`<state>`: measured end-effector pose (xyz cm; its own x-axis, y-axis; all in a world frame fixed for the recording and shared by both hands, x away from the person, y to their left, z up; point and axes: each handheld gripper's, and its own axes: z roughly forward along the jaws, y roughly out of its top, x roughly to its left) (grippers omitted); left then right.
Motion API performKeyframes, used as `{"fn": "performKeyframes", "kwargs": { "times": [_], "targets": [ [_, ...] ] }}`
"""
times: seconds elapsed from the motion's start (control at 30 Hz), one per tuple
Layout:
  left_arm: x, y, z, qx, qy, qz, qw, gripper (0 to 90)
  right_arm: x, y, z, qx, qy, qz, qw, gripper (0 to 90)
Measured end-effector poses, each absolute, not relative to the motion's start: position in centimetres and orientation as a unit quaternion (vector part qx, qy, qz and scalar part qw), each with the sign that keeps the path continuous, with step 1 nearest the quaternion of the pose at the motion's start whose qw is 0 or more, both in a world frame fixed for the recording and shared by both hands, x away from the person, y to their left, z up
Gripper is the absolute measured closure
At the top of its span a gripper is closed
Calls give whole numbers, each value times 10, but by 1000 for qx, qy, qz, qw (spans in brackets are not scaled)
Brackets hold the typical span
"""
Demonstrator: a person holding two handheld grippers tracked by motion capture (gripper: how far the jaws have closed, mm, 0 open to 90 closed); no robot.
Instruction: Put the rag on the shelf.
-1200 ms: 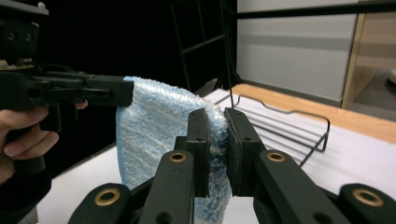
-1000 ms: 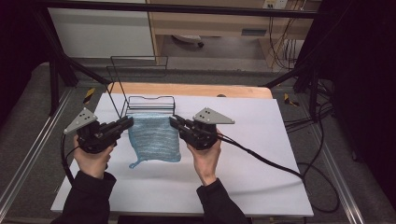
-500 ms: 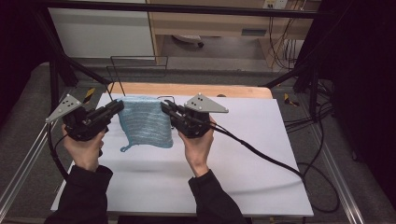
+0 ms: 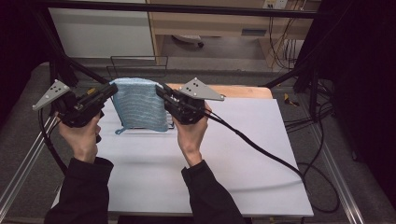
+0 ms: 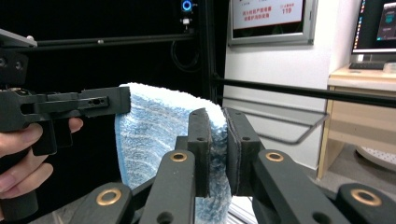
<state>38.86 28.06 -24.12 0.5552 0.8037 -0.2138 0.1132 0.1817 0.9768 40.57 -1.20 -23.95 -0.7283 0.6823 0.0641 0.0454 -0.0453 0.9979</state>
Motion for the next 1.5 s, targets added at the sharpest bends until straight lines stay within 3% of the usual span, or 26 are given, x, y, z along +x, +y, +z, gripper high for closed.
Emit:
{"fn": "performKeyframes", "kwargs": {
  "times": [0.53,1.5],
  "targets": [
    [405,289,-210,553,381,281,686,819,424,3,-210,267,623,686,264,824],
    [434,289,-152,554,370,306,680,819,461,7,-154,265,607,696,278,825]
  ]
}}
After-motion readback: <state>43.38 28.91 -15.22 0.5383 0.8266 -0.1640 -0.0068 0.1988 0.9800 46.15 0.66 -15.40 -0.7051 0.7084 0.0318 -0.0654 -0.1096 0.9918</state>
